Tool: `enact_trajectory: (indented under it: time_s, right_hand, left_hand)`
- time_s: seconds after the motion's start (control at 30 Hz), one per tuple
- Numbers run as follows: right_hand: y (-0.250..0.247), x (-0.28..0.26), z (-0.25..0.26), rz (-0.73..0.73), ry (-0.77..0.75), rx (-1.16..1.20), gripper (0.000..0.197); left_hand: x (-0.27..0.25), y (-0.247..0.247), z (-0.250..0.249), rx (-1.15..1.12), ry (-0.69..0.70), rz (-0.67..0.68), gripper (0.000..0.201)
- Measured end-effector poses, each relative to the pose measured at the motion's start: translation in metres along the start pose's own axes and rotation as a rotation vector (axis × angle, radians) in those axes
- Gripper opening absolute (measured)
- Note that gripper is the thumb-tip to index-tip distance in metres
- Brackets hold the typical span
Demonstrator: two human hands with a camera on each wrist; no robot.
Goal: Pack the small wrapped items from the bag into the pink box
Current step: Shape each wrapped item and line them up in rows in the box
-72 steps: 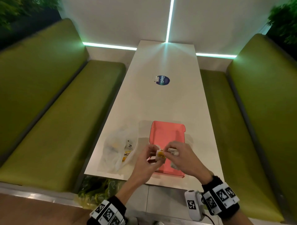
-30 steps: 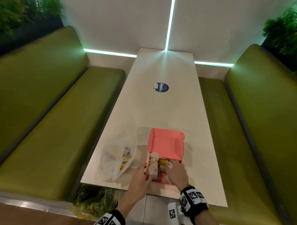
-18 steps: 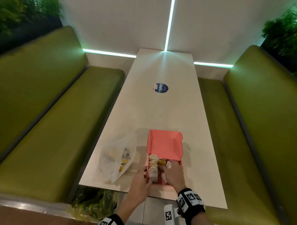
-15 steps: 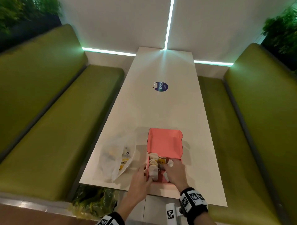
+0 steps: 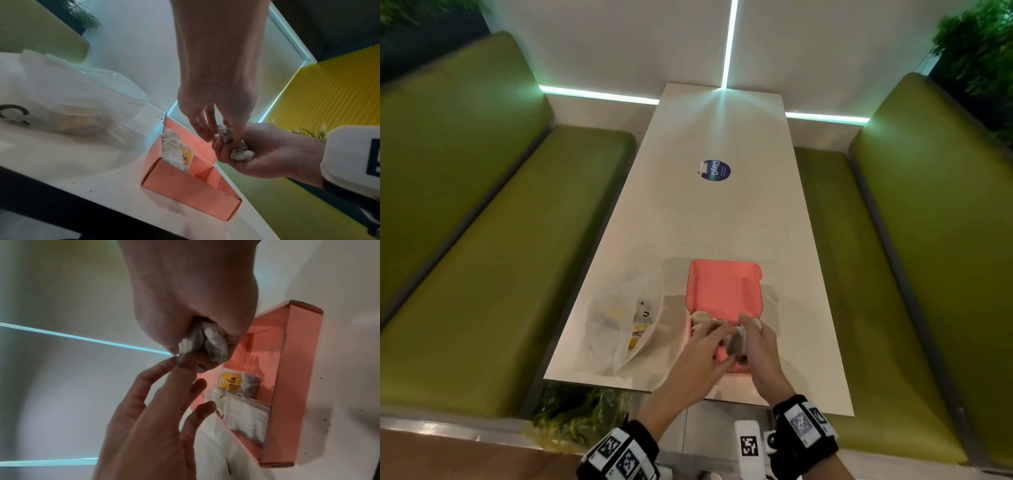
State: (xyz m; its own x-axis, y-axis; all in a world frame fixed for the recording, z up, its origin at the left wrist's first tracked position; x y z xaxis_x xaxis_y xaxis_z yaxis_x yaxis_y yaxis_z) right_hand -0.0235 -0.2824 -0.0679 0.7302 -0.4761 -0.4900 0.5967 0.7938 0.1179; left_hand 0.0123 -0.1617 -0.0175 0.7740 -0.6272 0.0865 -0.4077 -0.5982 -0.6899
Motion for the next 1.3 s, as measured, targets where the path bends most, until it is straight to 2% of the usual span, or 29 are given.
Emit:
enact_trajectory:
  time_s: [0.07,0.17,0.3,0.4,0.47,0.53,0.6,0.7,0.8,0.93,1.0,1.1,1.2,1.27,1.3]
  right_hand:
    - [0.002,-0.002,-0.001,0.029,0.024,0.065,0.046]
    - [0.006,-0.005,-0.003,0.08,0.082,0.157,0.041]
    - [0.003,-0.006,-0.006,0.083,0.093,0.146,0.033]
    - [-0.01,-0.006,0.005,0.003,-0.019,0.015,0.031]
    - [-0.01,-0.009,0.018,0.014,-0.099,-0.026,0.025]
    - [0.002,-0.016,0.032,0.117,-0.158,-0.049,0.012]
    - [0.017,-0.025,0.043,0.243,-0.223,-0.089,0.015]
    - [0.024,-0.03,0.055,0.265,-0.31,-0.131,0.006]
    - [0.024,-0.028,0.056,0.268,-0.337,-0.132,0.011]
    - [0.03,-0.03,0.057,0.339,-0.353,-0.234,0.015]
    - [0.031,-0.031,0.06,0.342,-0.365,-0.267,0.019]
    - [0.029,-0.033,0.059,0.347,-0.357,-0.239,0.02]
    - [0.027,-0.034,0.048,0.371,-0.298,-0.263,0.007]
    - [0.024,-0.033,0.043,0.357,-0.279,-0.312,0.011]
    - [0.021,-0.033,0.043,0.339,-0.286,-0.336,0.012]
  left_hand:
    - [0.001,-0.002,0.001,-0.039,0.007,-0.023,0.029]
    - [0.0,-0.008,0.003,-0.122,0.003,-0.061,0.016]
    - [-0.003,-0.019,0.018,-0.336,-0.173,-0.126,0.011]
    - [-0.008,-0.02,0.038,-0.563,-0.37,-0.147,0.011]
    - [-0.008,-0.015,0.044,-0.727,-0.461,-0.125,0.014]
    - [-0.009,-0.012,0.046,-0.828,-0.523,-0.113,0.015]
    - [-0.009,-0.009,0.045,-0.891,-0.554,-0.107,0.016]
    - [-0.011,-0.003,0.042,-0.875,-0.567,-0.049,0.017]
    - [-0.012,-0.003,0.043,-0.8,-0.547,-0.027,0.022]
    - [-0.006,-0.026,0.02,-0.691,-0.29,-0.076,0.022]
    - [-0.005,-0.03,0.013,-0.675,-0.214,-0.076,0.017]
    - [-0.004,-0.032,0.018,-0.657,-0.224,-0.111,0.012]
    - [-0.006,-0.037,0.023,-0.678,-0.266,-0.155,0.007]
    - [-0.006,-0.038,0.028,-0.662,-0.283,-0.167,0.001]
    - [-0.007,-0.039,0.029,-0.647,-0.285,-0.174,0.005]
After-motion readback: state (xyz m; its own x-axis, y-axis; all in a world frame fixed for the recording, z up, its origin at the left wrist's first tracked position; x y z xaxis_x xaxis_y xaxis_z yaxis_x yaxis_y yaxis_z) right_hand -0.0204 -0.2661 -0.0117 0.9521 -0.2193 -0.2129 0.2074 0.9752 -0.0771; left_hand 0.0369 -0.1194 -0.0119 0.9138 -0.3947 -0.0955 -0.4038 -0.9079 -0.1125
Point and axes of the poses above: each hand's wrist, its own x-axis towards the middle knuckle, its own y-axis out of the palm, z = x × y, the point moved 10 cm from there along x, towards the middle knuckle, and after that the axes turned 8 degrees about x, right-handed, at the moved point
